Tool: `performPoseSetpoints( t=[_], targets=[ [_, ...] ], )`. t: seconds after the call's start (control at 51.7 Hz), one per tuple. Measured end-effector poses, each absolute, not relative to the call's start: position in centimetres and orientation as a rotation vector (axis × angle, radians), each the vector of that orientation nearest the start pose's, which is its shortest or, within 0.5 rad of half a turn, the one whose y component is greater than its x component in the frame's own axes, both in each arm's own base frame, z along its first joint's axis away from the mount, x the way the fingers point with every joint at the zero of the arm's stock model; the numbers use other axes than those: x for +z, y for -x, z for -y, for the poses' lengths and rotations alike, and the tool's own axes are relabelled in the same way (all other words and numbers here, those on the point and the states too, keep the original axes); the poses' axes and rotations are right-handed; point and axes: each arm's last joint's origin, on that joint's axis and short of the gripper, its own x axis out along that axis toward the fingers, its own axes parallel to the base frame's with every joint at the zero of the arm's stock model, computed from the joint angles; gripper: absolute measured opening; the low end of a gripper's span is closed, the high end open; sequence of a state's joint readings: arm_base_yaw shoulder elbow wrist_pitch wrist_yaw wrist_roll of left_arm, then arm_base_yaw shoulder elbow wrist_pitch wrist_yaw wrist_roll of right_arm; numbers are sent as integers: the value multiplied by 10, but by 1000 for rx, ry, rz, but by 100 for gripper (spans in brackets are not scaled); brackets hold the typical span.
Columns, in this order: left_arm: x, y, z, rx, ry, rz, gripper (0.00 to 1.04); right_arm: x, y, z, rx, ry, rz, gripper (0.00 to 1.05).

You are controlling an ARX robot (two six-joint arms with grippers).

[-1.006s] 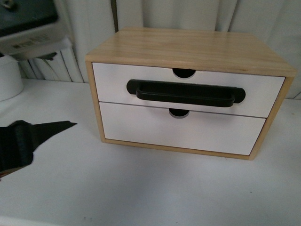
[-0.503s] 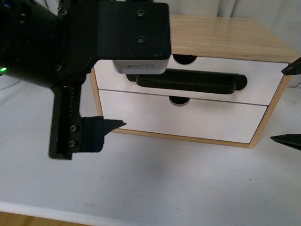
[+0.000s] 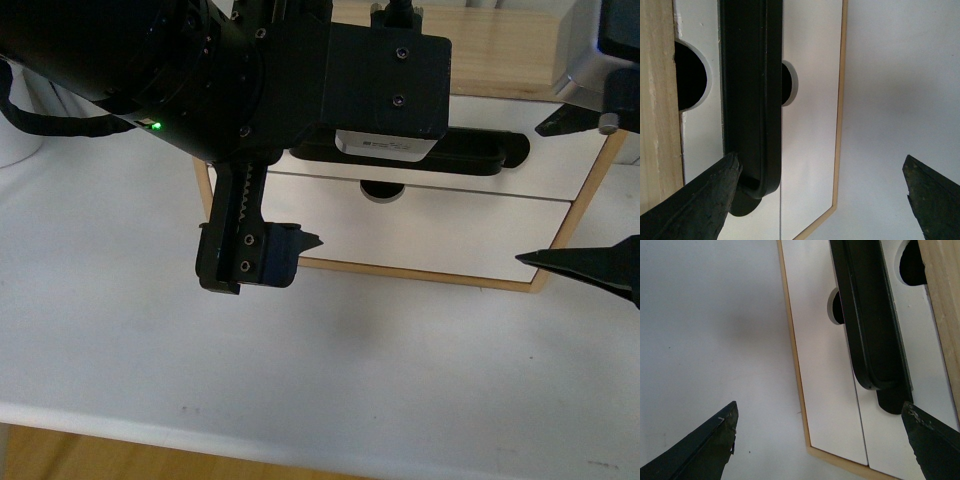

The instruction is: Pull drawer

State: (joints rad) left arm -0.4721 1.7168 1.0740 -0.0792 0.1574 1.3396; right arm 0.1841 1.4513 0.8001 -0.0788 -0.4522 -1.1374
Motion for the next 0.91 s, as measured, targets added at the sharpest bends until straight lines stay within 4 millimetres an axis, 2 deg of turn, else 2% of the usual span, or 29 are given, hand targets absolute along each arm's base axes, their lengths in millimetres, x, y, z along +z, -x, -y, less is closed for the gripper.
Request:
performPoseSetpoints(
  t=[0.909],
  targets=[
    [184, -337, 186, -1064, -1394, -257, 99, 178, -316, -92, 949, 946, -257, 96]
  ],
)
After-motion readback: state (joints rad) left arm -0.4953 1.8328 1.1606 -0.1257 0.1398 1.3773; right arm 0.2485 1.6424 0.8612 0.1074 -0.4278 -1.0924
